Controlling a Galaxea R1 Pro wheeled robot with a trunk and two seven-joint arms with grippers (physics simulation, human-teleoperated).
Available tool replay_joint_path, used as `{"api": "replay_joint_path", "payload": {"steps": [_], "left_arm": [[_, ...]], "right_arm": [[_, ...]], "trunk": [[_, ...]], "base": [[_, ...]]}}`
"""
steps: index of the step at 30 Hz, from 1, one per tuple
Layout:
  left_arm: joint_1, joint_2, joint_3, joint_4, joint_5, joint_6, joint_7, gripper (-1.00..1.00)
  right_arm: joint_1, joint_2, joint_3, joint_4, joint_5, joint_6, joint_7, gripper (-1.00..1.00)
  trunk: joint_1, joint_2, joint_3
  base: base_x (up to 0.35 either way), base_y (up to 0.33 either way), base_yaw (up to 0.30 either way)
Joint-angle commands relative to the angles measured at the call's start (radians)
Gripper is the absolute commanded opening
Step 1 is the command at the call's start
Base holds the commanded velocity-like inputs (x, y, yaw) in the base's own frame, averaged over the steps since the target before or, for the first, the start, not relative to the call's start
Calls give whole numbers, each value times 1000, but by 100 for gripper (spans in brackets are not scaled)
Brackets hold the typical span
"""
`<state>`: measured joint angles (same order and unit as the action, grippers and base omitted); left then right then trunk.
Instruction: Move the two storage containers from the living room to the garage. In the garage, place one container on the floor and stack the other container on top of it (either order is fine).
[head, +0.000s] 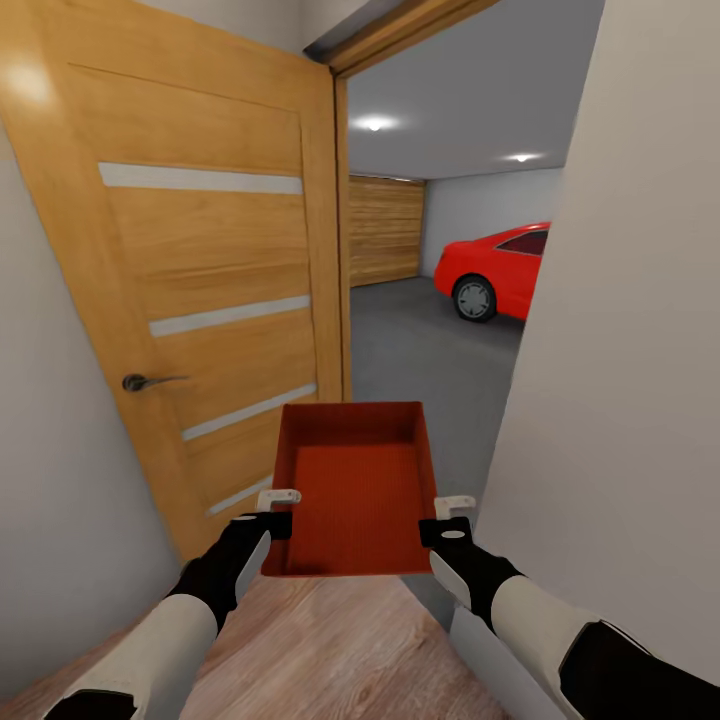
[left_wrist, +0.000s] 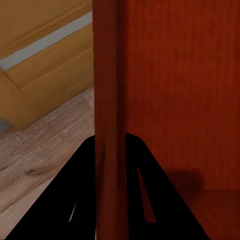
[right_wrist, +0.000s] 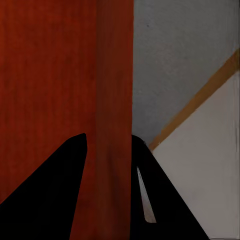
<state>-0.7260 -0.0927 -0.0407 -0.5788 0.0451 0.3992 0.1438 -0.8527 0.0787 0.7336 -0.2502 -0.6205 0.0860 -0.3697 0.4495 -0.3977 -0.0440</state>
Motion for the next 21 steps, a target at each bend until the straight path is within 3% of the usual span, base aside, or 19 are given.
{"api": "replay_joint_path", "payload": {"steps": [1, 9, 21], "left_arm": [[0, -1, -4, 1, 13, 6, 11, -100], [0, -1, -4, 1, 13, 6, 11, -100], [1, -1, -4, 2, 15, 7, 7, -100]], "right_arm": [[-2, 0, -22, -14, 27, 8, -78, -100], [-2, 1, -22, -14, 27, 8, -78, -100], [-2, 0, -22, -14, 27, 8, -78, -100]], "trunk": [[1, -2, -2], [1, -2, -2], [1, -2, -2]], "base": [[5, 3, -246], [10, 6, -231], [196, 235, -8]]}}
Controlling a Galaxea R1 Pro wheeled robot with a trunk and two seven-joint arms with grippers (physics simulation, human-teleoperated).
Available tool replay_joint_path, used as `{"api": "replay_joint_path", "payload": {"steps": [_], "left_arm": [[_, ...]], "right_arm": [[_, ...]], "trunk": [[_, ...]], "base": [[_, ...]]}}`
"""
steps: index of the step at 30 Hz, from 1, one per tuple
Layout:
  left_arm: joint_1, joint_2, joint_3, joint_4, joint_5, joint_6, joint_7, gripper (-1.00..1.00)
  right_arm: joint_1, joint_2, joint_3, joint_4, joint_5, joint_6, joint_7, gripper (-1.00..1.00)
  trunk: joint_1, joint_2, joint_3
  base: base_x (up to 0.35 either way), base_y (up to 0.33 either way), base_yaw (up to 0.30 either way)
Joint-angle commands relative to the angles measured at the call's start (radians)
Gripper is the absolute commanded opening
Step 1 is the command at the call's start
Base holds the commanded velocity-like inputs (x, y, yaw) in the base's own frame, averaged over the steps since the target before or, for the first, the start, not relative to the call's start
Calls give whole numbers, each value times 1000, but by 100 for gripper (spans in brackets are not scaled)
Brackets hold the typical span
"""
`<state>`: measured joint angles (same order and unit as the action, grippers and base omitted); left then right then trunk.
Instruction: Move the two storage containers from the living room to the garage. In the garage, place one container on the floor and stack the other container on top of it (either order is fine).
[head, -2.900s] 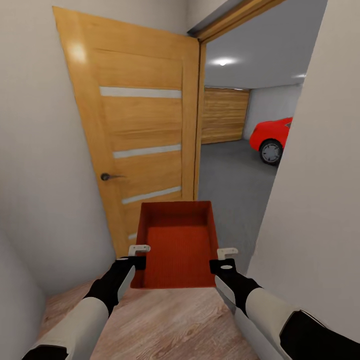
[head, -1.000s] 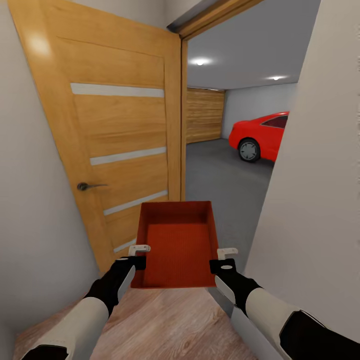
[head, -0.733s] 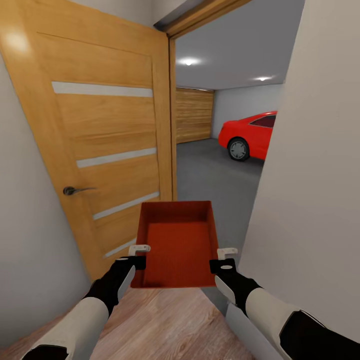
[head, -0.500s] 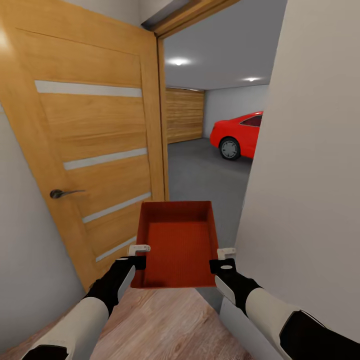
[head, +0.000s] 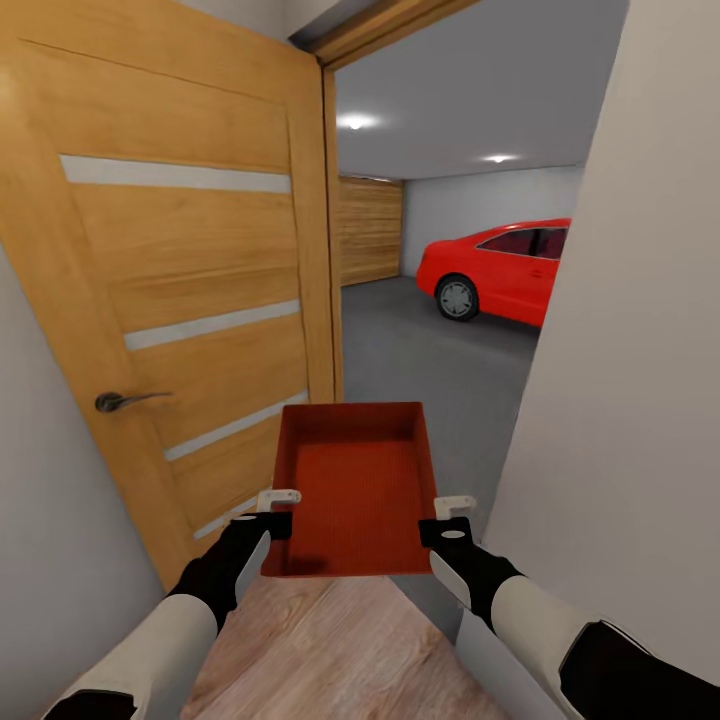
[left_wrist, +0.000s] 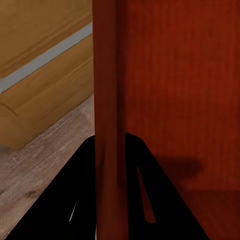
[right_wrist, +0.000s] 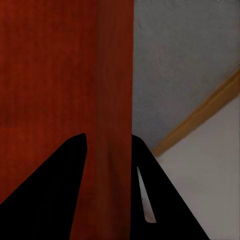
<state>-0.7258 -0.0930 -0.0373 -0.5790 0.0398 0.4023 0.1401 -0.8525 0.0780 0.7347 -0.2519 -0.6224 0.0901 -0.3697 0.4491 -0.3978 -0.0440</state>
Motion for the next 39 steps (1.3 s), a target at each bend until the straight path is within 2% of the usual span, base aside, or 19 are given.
{"api": "replay_joint_path", "payload": {"steps": [1, 14, 35, 39], "left_arm": [[0, -1, -7, 2, 20, 4, 10, -100], [0, -1, -7, 2, 20, 3, 12, -100], [0, -1, -7, 1, 19, 3, 12, -100], [0, -1, -7, 2, 19, 3, 12, -100]], "right_arm": [[-2, 0, -23, -12, 29, 3, -78, -100], [-2, 2, -23, -12, 29, 5, -77, -100], [-2, 1, -23, -12, 29, 5, -77, -100], [-2, 2, -23, -12, 29, 5, -77, -100]], "trunk": [[1, -2, -2], [1, -2, -2], [1, -2, -2], [1, -2, -2]], "base": [[206, 249, 0], [186, 190, -212], [110, 94, -245], [105, 88, -92]]}}
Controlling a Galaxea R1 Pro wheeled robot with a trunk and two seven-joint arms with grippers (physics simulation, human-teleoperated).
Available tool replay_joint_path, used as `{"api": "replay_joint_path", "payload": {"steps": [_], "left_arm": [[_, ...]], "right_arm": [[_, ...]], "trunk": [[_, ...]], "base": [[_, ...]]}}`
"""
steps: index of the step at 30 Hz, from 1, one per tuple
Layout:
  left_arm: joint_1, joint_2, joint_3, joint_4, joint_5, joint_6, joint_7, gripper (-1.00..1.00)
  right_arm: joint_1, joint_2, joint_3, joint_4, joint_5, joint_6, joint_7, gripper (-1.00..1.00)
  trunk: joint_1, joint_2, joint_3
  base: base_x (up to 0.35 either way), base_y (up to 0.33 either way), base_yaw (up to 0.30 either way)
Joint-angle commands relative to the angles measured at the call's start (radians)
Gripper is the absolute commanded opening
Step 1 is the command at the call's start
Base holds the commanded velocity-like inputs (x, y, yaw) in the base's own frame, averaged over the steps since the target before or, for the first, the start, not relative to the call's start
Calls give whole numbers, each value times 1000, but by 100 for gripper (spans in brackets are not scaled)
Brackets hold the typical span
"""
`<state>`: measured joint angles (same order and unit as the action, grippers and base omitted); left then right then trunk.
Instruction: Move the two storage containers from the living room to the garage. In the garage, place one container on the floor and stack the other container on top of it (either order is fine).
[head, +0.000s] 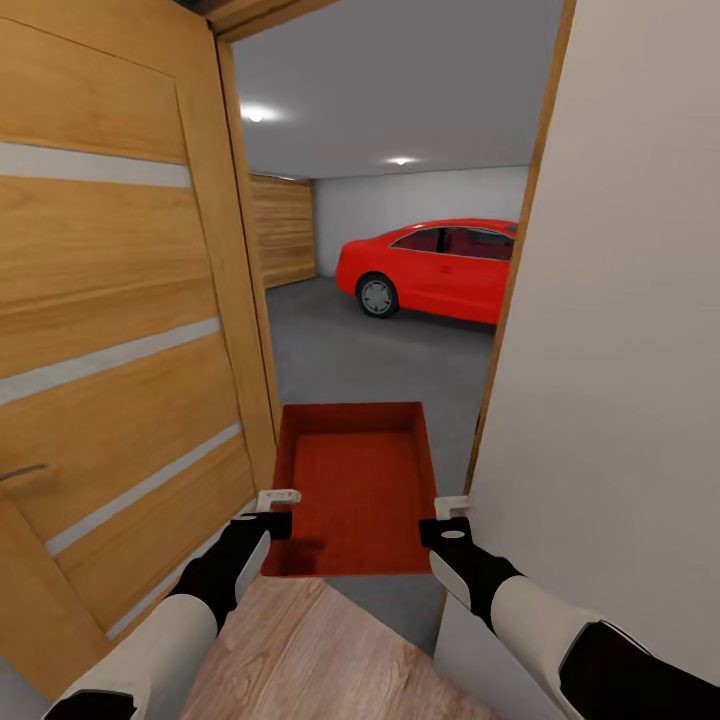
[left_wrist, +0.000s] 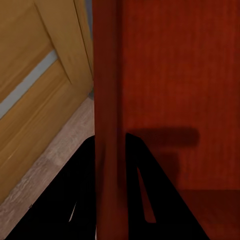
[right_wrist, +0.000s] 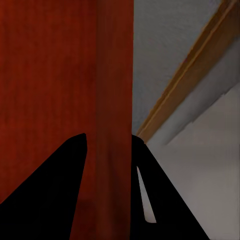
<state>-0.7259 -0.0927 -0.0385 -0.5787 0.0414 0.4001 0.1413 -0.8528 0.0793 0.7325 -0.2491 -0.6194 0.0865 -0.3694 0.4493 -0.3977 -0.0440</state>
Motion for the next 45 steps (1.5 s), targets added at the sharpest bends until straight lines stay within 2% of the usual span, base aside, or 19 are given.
{"api": "replay_joint_path", "payload": {"steps": [1, 13, 31, 45], "left_arm": [[0, -1, -6, 2, 18, 5, 11, -100], [0, -1, -6, 2, 18, 5, 8, -100], [0, -1, -6, 2, 17, 5, 8, -100], [0, -1, -6, 2, 17, 5, 5, -100]], "right_arm": [[-2, 0, -21, -15, 26, 9, -77, -100], [-2, 0, -21, -15, 26, 8, -78, -100], [-2, 0, -20, -15, 26, 9, -79, -100], [-2, 0, -20, -15, 26, 9, -79, -100]], "trunk": [[1, -2, -2], [1, -2, -2], [1, -2, -2], [1, -2, -2]], "base": [[121, 107, -21], [191, 198, -12], [140, 119, -216], [196, 217, -14]]}}
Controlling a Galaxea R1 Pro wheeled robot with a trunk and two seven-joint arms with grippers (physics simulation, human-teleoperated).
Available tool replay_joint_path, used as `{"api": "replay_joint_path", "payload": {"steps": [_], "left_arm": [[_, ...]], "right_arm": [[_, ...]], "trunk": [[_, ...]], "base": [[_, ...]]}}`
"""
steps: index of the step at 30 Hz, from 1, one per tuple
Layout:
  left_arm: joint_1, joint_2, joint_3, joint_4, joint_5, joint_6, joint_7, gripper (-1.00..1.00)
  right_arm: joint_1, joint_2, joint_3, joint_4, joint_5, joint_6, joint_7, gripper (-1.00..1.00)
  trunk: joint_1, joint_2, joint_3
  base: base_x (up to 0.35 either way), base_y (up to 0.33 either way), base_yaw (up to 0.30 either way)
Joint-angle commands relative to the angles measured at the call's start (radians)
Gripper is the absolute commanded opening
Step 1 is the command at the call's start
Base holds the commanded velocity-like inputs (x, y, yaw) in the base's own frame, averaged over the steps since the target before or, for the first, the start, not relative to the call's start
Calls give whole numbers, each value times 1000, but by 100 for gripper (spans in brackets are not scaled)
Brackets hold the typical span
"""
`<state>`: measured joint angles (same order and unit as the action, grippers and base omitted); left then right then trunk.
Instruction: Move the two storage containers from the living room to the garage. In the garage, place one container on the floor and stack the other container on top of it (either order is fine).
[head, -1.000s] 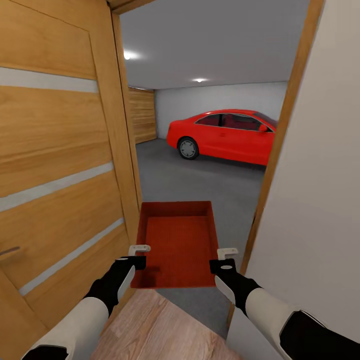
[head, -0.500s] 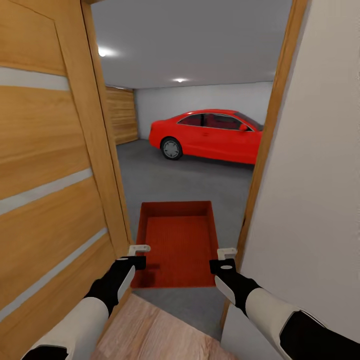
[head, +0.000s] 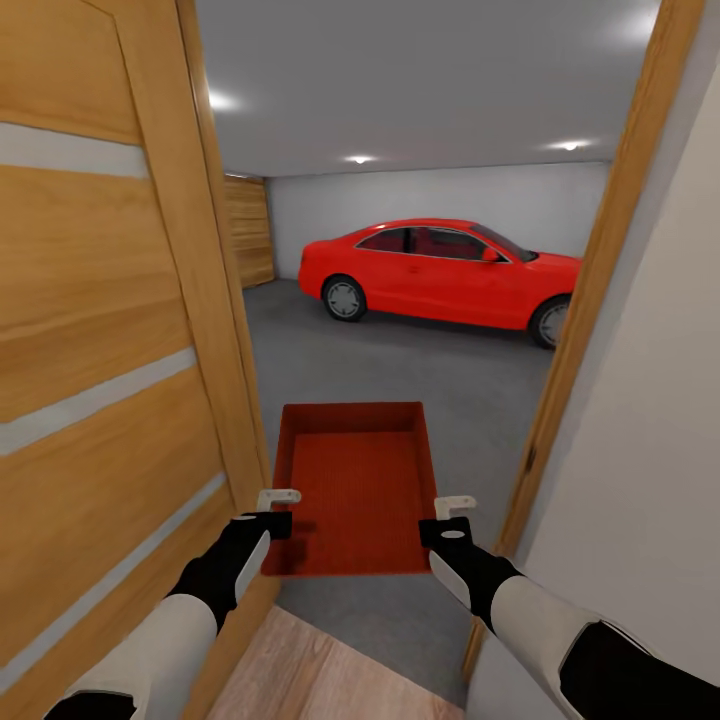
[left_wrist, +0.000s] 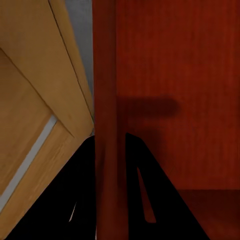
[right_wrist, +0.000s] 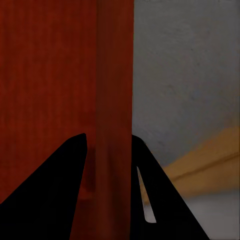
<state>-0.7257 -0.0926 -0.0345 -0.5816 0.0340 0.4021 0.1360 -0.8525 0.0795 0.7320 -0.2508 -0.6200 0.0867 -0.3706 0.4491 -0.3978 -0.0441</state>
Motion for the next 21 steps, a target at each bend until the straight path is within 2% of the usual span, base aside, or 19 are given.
{"api": "replay_joint_path", "payload": {"steps": [1, 5, 21], "left_arm": [[0, -1, -10, 5, 25, 3, 10, -100], [0, -1, -10, 5, 24, 3, 13, -100], [0, -1, -10, 5, 24, 3, 13, -100]], "right_arm": [[-2, 0, -20, -13, 26, 8, -77, -100], [-2, 0, -20, -13, 26, 8, -77, -100], [-2, 0, -19, -13, 26, 8, -77, -100]], "trunk": [[1, -2, -2], [1, -2, -2], [1, -2, -2]], "base": [[203, 215, 0], [143, 133, -104], [97, 25, -222]]}}
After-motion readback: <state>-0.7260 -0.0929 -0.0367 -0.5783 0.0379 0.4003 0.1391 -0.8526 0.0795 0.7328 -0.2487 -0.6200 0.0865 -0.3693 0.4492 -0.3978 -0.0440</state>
